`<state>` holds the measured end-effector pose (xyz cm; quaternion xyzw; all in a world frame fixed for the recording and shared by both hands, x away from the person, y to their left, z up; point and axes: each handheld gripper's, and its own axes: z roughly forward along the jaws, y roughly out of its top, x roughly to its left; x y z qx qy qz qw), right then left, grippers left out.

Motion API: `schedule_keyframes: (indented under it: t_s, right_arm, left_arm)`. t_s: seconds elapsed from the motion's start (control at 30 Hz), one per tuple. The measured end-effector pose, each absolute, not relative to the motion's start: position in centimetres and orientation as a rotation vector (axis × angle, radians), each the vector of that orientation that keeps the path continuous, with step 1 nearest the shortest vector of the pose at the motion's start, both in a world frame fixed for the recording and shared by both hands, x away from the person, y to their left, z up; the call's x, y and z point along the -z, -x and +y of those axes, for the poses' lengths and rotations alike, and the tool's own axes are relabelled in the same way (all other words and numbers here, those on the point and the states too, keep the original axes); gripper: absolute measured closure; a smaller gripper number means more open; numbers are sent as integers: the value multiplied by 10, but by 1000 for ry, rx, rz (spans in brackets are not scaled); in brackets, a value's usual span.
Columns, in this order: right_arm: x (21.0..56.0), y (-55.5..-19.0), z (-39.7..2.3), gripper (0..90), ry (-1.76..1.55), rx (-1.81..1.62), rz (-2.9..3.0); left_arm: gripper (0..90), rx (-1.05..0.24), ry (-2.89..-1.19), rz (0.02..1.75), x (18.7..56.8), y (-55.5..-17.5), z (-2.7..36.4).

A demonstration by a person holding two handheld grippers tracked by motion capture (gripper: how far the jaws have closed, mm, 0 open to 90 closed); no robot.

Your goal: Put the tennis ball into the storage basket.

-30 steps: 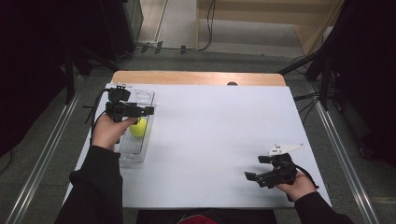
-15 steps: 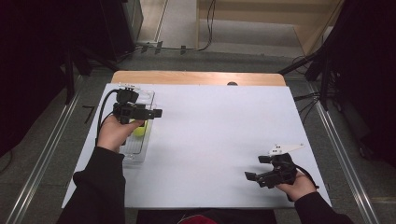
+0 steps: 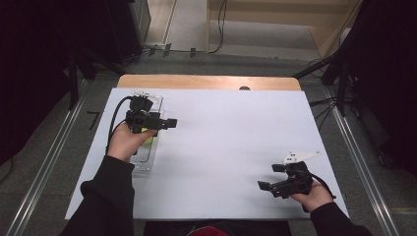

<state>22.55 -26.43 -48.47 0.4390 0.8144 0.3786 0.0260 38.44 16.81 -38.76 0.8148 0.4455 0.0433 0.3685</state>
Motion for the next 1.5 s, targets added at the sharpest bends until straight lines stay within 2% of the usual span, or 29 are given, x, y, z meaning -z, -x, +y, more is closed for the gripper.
schedule_keyframes:
  t_s: [0.2, 1.5]
  right_arm:
    - [485, -225, -264, 68, -1358, -1170, 2516]
    - [485, -226, -265, 68, -1358, -1174, 2514]
  left_arm:
    - [217, -50, -2113, 1104, 392, -382, 164]
    - [217, 5, -2150, 1003, 413, -353, 146]
